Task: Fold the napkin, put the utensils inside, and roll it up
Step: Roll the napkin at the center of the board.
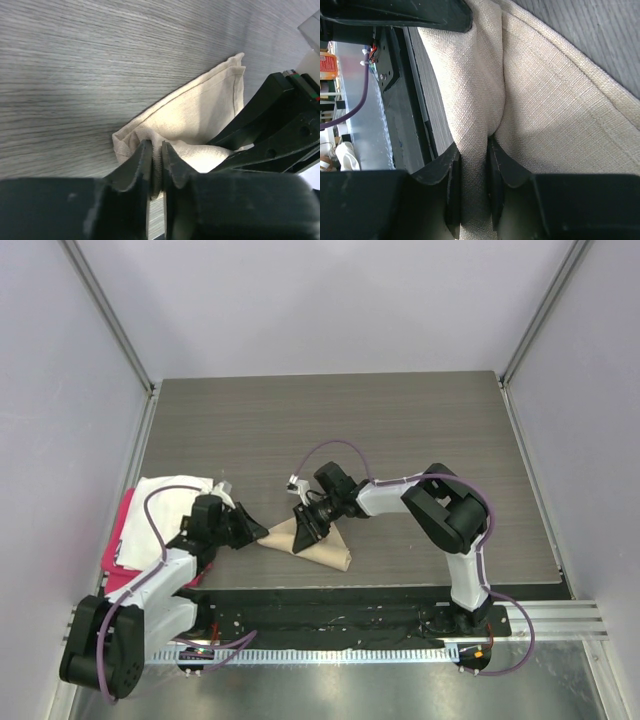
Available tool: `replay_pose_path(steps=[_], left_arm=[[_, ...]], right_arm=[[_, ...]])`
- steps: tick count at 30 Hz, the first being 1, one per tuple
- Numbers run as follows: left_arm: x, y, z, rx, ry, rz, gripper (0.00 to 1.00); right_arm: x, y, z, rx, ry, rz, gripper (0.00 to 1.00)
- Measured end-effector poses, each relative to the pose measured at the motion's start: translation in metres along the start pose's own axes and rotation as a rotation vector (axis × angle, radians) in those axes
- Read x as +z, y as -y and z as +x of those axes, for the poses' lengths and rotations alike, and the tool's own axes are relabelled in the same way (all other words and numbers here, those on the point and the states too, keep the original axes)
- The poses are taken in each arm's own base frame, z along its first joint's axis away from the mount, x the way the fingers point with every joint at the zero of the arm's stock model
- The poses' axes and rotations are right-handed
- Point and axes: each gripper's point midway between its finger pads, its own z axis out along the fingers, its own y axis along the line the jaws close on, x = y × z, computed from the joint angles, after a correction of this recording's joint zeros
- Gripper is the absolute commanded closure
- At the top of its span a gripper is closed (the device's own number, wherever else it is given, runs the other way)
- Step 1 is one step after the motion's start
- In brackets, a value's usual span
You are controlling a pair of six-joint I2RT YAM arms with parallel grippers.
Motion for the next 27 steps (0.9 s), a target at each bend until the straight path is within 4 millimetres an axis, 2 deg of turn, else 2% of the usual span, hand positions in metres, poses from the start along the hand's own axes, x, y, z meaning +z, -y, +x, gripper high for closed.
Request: replay_pose_path(steps=[2,5,10,17,20,27], left_arm=[[0.001,0.001,-0.001,-0.001,0.001,0.005,1.0],[0.003,0.0,-0.001,0.001,0.0,0.004,1.0],[0.006,-0.003,0.003,-0.007,-0.029,-0.013,1.0],[0.011,-0.003,0.004,-0.023,-0.083,-0.041,1.0],[0.014,-0.003,0.004,-0.033,-0.106,-0.055,1.0],[0.016,-0.004,0.004,-0.051,-0.148,-0.089,1.0]], right_arm=[[0.0,0.0,0.0,0.008,-0.002,0.003,0.59],[-0.002,-0.003,-0.002,0.027,-0.008,0.006,0.47],[-0.011,-0.006,-0.006,0.024,-0.011,0.092,0.33],[-0.036,0.005,-0.006,0.007,-0.019,0.29,0.27],[-0.045,0.008,-0.01,-0.054,-0.01,0.4,0.26],[-0.045,-0.028,-0.035,-0.337,0.08,0.551,0.27]])
